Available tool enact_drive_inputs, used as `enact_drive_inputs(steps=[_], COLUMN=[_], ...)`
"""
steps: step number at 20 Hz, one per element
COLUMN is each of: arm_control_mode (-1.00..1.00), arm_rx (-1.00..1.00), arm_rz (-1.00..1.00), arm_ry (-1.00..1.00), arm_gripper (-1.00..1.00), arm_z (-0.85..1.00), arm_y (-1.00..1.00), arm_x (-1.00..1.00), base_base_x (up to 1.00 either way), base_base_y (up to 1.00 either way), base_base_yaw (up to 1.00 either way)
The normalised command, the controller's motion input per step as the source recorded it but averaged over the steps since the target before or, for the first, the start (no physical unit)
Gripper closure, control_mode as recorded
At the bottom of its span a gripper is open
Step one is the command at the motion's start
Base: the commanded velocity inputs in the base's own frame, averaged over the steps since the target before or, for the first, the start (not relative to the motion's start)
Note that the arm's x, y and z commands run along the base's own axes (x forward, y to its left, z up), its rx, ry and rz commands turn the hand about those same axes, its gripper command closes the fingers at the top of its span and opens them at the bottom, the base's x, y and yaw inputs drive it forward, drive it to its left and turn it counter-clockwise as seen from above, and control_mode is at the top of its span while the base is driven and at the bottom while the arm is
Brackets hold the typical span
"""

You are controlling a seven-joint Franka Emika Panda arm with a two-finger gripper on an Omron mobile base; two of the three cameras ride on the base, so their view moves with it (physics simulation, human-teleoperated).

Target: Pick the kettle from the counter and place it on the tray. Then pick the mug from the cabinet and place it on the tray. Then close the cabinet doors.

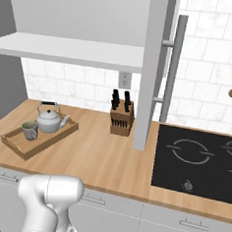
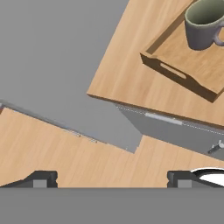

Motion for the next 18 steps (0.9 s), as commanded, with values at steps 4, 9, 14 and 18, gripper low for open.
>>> enact_drive_inputs(steps=[4, 9, 14, 18], arm_control_mode=[-1.00, -1.00, -1.00, -1.00], arm_rx=[0.00, -0.06, -0.04, -0.06], arm_rz=[0.00, 0.00, 0.00, -0.01], arm_ry=[-0.03, 0.00, -0.04, 0.00], arm_gripper=[-1.00, -1.00, -1.00, -1.00], arm_z=[0.13, 0.21, 0.24, 0.21], arm_y=[0.00, 0.04, 0.09, 0.34], arm_x=[-0.64, -0.59, -0.58, -0.39], base_base_x=[0.00, 0.00, 0.00, 0.00], base_base_y=[0.00, 0.00, 0.00, 0.00], base_base_yaw=[0.00, 0.00, 0.00, 0.00])
